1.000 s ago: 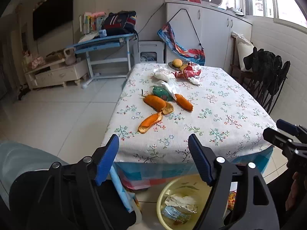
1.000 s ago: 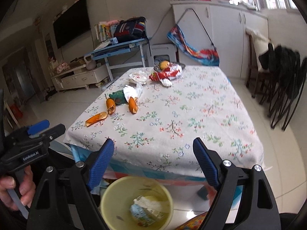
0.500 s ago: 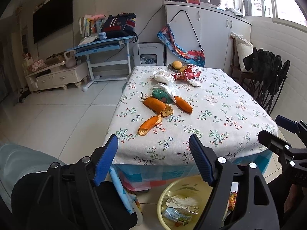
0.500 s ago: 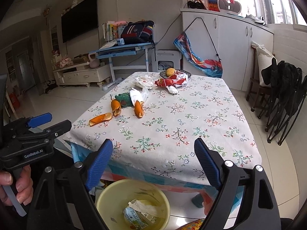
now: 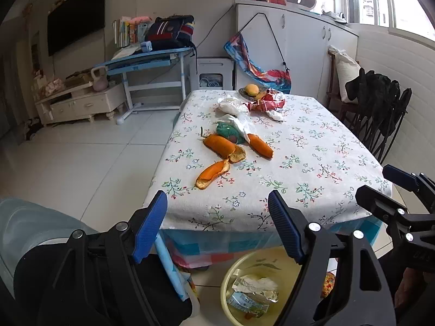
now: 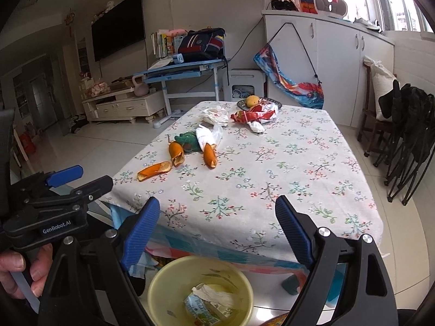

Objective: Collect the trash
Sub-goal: 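Move both grippers back toward the orange peels on the table, then grasp an orange peel with the right gripper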

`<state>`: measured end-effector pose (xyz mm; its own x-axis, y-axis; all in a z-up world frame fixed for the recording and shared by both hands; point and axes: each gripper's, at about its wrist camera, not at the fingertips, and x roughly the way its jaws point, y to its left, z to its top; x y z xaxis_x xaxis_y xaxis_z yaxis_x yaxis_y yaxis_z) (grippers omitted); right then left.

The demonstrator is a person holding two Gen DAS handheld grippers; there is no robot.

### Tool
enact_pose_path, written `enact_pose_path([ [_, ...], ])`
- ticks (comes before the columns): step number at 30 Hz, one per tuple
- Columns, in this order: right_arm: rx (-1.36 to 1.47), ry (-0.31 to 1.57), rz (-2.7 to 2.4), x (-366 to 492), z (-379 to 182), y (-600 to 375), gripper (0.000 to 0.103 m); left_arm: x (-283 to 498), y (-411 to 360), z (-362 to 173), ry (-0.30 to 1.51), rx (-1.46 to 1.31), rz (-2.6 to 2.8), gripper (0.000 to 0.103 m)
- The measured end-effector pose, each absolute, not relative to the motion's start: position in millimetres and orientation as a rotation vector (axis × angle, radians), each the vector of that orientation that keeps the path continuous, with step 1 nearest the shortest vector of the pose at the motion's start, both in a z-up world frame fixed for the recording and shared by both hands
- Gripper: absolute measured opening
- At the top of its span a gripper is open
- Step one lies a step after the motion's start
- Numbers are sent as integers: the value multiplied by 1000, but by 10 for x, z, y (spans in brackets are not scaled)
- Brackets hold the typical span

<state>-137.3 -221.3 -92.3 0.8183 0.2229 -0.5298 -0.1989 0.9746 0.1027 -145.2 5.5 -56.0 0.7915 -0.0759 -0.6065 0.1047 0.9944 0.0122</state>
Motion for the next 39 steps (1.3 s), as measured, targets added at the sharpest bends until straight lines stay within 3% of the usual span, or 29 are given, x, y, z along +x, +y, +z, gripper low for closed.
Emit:
enact_pose_path([
  [8,70,585,288,-1139,-886,-2110,82,-1370,261,-579,679,-21,-35,73],
  [16,51,651,391,-621,-977,-1769,64,-1214,444,-605,708,-85,15,73],
  [27,55,779,404,294,-1283,-1304,62,-1124,546,-657,746,-118,23,73],
  [35,31,859,361,551,-1457,-1171,44,-1028,584,-693,781,-146,10,74],
  [39,26,875,390,564,-1449,-1175,22,-948,583,-705,798,-156,-2,75],
])
